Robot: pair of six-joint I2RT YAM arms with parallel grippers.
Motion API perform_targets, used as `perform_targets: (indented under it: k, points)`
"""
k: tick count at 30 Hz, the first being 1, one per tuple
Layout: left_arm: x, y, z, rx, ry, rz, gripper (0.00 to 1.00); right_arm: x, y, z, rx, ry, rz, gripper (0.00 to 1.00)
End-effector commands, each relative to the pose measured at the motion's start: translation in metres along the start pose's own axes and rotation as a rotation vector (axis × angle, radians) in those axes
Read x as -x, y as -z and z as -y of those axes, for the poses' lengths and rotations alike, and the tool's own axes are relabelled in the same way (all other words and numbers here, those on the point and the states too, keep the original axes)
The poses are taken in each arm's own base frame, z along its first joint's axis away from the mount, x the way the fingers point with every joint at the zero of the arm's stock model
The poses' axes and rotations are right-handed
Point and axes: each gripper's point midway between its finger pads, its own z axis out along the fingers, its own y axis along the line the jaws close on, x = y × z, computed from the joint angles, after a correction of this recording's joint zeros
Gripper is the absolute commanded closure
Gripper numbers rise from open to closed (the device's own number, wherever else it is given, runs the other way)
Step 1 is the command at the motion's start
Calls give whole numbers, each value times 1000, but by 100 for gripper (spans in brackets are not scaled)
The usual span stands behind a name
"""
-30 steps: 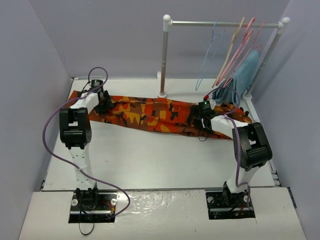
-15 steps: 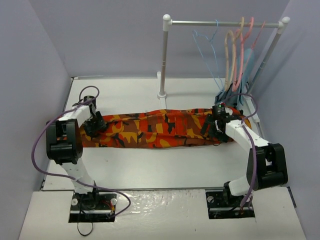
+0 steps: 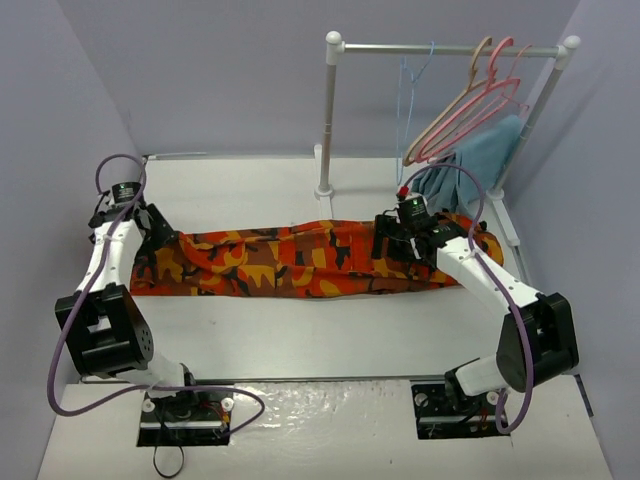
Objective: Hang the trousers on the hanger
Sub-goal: Fold the trousers
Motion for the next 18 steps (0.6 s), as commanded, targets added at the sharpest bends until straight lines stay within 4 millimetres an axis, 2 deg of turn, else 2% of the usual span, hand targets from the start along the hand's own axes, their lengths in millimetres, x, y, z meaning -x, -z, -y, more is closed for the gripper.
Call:
perform_targets:
  k: [1,7,10,18]
  points:
    - [4,-5,-17,0,34,2,34,2,-11,-30,114,63,33,20]
    - [13,-25,-36,-27,113,28,30,-13,-35,-33,131,111,-23,20]
    - [16,-34,-50,-35,186,7,25,-19,-39,-33,142,125,-42,19]
    - [20,-55,-53,-53,197,1,22,-30,-48,-35,164,146,-77,19]
